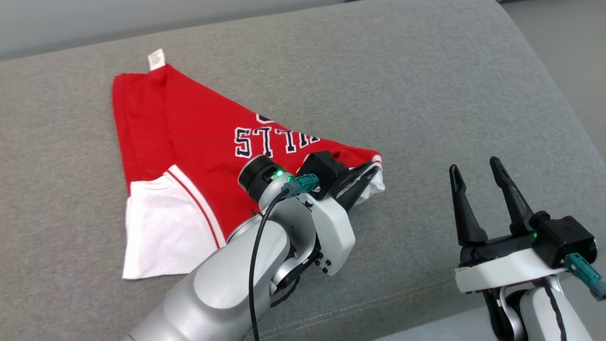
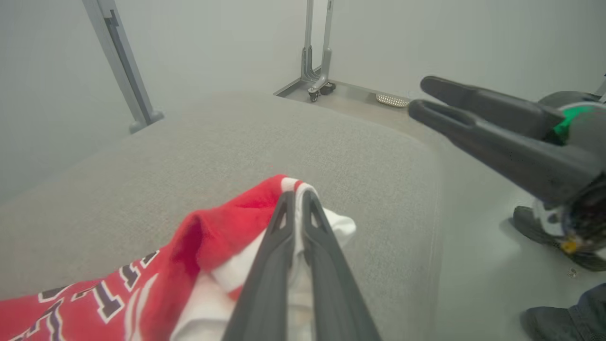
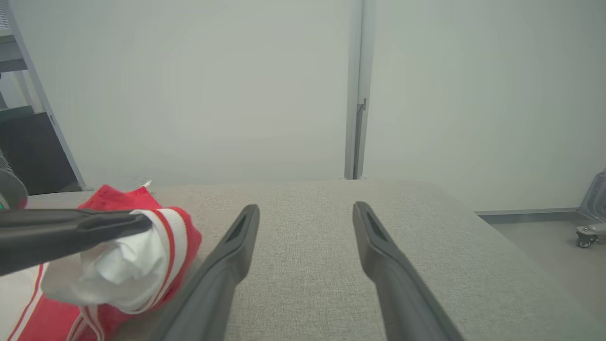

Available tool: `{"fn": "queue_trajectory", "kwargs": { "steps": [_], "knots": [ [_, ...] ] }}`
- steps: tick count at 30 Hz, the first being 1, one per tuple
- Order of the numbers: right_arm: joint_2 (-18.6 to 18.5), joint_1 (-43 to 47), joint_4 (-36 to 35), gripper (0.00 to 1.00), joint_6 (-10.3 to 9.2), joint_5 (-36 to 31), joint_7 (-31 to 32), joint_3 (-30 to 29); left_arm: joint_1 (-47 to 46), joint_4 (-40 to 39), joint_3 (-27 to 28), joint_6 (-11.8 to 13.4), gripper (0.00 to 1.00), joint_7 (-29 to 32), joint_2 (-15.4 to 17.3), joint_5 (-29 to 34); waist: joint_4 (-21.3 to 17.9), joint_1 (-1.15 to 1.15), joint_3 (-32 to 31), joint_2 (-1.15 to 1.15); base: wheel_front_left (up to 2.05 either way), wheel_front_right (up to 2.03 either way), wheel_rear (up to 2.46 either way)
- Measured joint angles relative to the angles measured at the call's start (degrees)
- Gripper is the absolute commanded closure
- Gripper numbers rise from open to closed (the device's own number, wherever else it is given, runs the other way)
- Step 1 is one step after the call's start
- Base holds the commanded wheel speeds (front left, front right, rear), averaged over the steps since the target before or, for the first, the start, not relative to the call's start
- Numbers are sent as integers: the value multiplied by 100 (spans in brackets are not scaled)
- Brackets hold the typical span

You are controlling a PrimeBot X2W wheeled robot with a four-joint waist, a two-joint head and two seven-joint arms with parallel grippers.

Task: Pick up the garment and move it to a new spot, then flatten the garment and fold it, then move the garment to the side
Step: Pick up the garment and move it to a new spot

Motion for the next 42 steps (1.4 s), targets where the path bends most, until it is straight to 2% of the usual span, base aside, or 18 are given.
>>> {"fn": "queue_trajectory", "kwargs": {
  "steps": [4, 5, 6, 7, 10, 15, 20, 23, 26, 29, 30, 35, 39, 42],
  "knots": [
    [37, -2, 20, 0, 0, 54, 0, 98, -12, 822, -102, -46, 100, 4, -88, -94, -361, 0, 153, 0, 0, 0, 0],
    [43, -3, 23, 0, 0, 59, 0, 102, -15, 1007, -127, -49, 74, 3, -98, -105, -433, 0, 193, 0, 0, 0, 0],
    [45, -3, 29, 0, 0, 59, 0, 101, -15, 1178, -148, -75, 18, 3, -100, -134, -497, 0, 234, 0, 0, 0, 0],
    [47, -3, 31, 0, 0, 62, 0, 96, -18, 1323, -179, -102, 0, 3, -99, -164, -543, 0, 273, 0, 0, 0, 0],
    [59, -3, 52, 0, 0, 74, 0, 42, -30, 1528, -255, -222, 0, -66, -101, -305, -579, 0, 357, 0, 0, 0, 0],
    [77, -8, 116, 0, 0, 74, 0, -25, -42, 1322, -411, -349, 0, -282, -99, -566, -349, 0, 324, 0, 0, 0, 0],
    [88, -12, 114, 0, 0, 40, 0, -43, -50, 814, -394, -282, 0, -589, -74, -612, -1, 0, 227, 0, 0, 0, 0],
    [77, -10, 102, 0, 0, 38, 0, -59, -24, 426, -162, 14, 0, -793, 183, -611, 221, 0, 144, 0, 0, 0, 0],
    [36, -6, 57, 0, 0, 11, 0, -67, 126, 69, 140, 387, 0, -943, 608, -614, 447, 0, 60, 0, 0, 0, 0],
    [20, 2, 18, 0, 0, -13, 0, -74, 492, -240, 471, 773, 0, -1084, 1022, -700, 660, 0, -29, 0, 0, 0, 0],
    [18, 9, 14, 0, 0, -16, 0, -78, 746, -435, 703, 1021, 0, -1187, 1256, -753, 788, 0, -84, 0, 0, 0, 0],
    [14, 127, 11, 0, 0, -58, 0, -89, 1341, -892, 1284, 1589, 0, -1470, 1741, -860, 1017, 0, -239, 0, 0, 0, 0],
    [5, 268, 23, 0, 0, -64, 0, -90, 1993, -1184, 1738, 1931, 0, -1619, 2040, -1031, 1105, 0, -416, 0, 0, 0, 0],
    [-1, 385, 24, 0, 0, -65, 0, -104, 2483, -1384, 2056, 2075, 0, -1690, 2185, -1059, 1167, 0, -538, 0, 0, 0, 0]
  ]
}}
